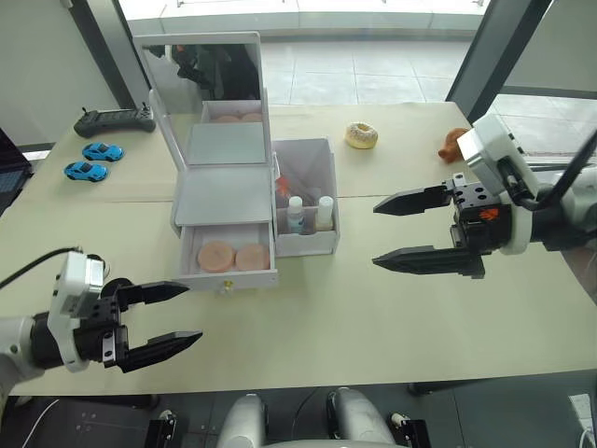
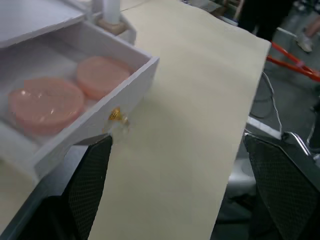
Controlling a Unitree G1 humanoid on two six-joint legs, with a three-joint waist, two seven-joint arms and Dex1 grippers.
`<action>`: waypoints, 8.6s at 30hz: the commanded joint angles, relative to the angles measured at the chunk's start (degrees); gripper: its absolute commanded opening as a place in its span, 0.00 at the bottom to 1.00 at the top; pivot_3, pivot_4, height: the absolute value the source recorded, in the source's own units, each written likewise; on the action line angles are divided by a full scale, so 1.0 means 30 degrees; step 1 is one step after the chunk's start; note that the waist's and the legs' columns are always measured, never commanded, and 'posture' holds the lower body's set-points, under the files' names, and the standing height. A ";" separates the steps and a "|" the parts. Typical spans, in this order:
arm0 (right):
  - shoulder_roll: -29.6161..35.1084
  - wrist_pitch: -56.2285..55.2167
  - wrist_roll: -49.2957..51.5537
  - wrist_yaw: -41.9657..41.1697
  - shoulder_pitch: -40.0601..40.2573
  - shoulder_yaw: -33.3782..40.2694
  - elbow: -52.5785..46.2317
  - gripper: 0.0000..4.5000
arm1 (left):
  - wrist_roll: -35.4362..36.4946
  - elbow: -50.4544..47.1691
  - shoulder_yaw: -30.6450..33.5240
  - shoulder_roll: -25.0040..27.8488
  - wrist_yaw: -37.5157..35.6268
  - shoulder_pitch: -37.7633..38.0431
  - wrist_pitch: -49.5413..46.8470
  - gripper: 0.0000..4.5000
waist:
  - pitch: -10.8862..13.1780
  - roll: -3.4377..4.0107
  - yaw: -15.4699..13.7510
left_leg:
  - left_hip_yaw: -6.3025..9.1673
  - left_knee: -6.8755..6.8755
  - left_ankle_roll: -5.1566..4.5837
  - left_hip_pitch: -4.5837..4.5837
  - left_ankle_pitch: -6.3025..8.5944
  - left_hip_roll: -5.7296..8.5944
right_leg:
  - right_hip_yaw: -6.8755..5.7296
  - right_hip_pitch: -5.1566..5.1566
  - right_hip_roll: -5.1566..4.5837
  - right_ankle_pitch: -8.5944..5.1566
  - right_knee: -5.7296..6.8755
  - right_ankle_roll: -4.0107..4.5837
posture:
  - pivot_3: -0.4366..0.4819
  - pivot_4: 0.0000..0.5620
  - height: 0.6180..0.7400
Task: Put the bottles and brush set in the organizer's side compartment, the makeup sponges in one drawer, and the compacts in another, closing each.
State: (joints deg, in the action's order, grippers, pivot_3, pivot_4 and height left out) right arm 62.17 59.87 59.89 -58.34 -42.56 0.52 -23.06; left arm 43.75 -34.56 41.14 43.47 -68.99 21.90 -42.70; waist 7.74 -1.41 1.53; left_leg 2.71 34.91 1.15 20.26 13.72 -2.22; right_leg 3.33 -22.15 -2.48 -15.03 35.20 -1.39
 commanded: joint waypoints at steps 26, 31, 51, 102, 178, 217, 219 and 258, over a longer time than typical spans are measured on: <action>-0.0647 0.0447 -0.1437 -0.0627 -0.0180 0.0993 -0.0398 1.00 | -0.3009 0.1941 -0.7029 -0.5846 0.8634 -0.3094 0.5734 0.00 | -0.0034 -0.0005 -0.0200 | -0.0084 0.0013 -0.0002 -0.0005 0.0004 0.0022 | 0.0086 -0.0002 0.0007 0.0078 -0.0006 -0.0089 | 0.48 0.27 1.00; -0.0507 0.0671 -0.1303 -0.0279 0.0138 0.1412 -0.0708 1.00 | -0.3978 0.3655 -0.7592 -0.5532 0.8928 -0.5017 0.6831 0.00 | -0.0033 -0.0006 -0.0197 | -0.0084 0.0013 -0.0003 -0.0006 0.0004 0.0024 | 0.0089 0.0000 0.0010 0.0083 -0.0004 -0.0095 | 0.48 0.27 1.00; 0.0134 0.1379 -0.0185 0.1149 0.1095 0.2857 -0.1583 1.00 | -0.6453 0.7848 -0.9685 -0.5987 1.0072 -0.9432 0.9550 0.00 | -0.0033 -0.0005 -0.0242 | -0.0081 0.0026 -0.0004 0.0005 0.0002 0.0041 | 0.0098 0.0008 0.0002 0.0104 -0.0004 -0.0131 | 0.48 0.27 1.00; -0.1909 -0.6982 -0.7164 0.0567 1.5740 1.0566 0.4986 1.00 | -0.6033 2.1482 -0.3296 0.4591 0.3270 -1.0533 1.2496 0.99 | -0.0034 -0.0028 -0.0103 | -0.0150 -0.0027 -0.0004 -0.0025 0.0004 0.0018 | 0.0118 -0.0017 0.0006 0.0071 -0.0016 -0.0118 | 0.48 0.27 1.00; -0.2777 -0.2541 -0.2247 0.4445 0.6628 0.3119 -0.3195 1.00 | -1.2267 0.6817 -1.3198 -1.2810 2.0172 -0.7132 1.0102 0.13 | -0.0059 -0.0074 -0.0283 | -0.0206 0.0054 -0.0015 0.0021 0.0010 0.0064 | 0.0224 0.0042 -0.0002 0.0139 -0.0030 -0.0219 | 0.48 0.27 1.00; -0.3797 -0.2540 -0.2879 0.3443 0.5157 0.1537 -0.2025 1.00 | -0.1819 -0.0911 -0.8773 -0.5852 0.9977 0.3537 0.9255 0.76 | -0.0030 -0.0057 -0.0136 | -0.0235 0.0020 -0.0022 0.0000 0.0017 0.0031 | 0.0236 -0.0016 0.0004 0.0054 -0.0052 -0.0096 | 0.48 0.27 1.00; -0.3666 -0.2630 -0.2933 0.3100 0.5179 0.1697 -0.1763 1.00 | 0.0529 -0.0881 -0.6812 -0.4053 0.8477 0.4136 0.8115 0.90 | -0.0031 -0.0054 -0.0141 | -0.0234 0.0019 -0.0022 -0.0005 0.0017 0.0014 | 0.0226 -0.0024 0.0011 0.0049 -0.0051 -0.0089 | 0.48 0.27 1.00; -0.0725 -0.6886 -0.6899 -0.1817 1.2774 0.7845 0.3952 1.00 | -0.4641 2.0280 -0.0011 0.6387 -0.0823 -0.5041 1.2529 1.00 | -0.0010 -0.0023 -0.0060 | -0.0448 -0.0043 -0.0042 -0.0068 0.0039 -0.0113 | 0.0216 -0.0048 0.0002 0.0054 -0.0017 -0.0092 | 0.48 0.27 1.00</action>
State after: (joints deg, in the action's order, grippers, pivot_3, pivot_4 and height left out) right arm 58.93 36.14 35.65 -64.25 -2.45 23.77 -7.64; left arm 28.31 30.51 39.61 62.50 -72.07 6.30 -3.18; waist 7.71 -1.48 1.35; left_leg 1.31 34.76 1.03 20.19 13.84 -2.62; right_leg 3.99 -22.29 -2.46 -14.81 35.17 -1.67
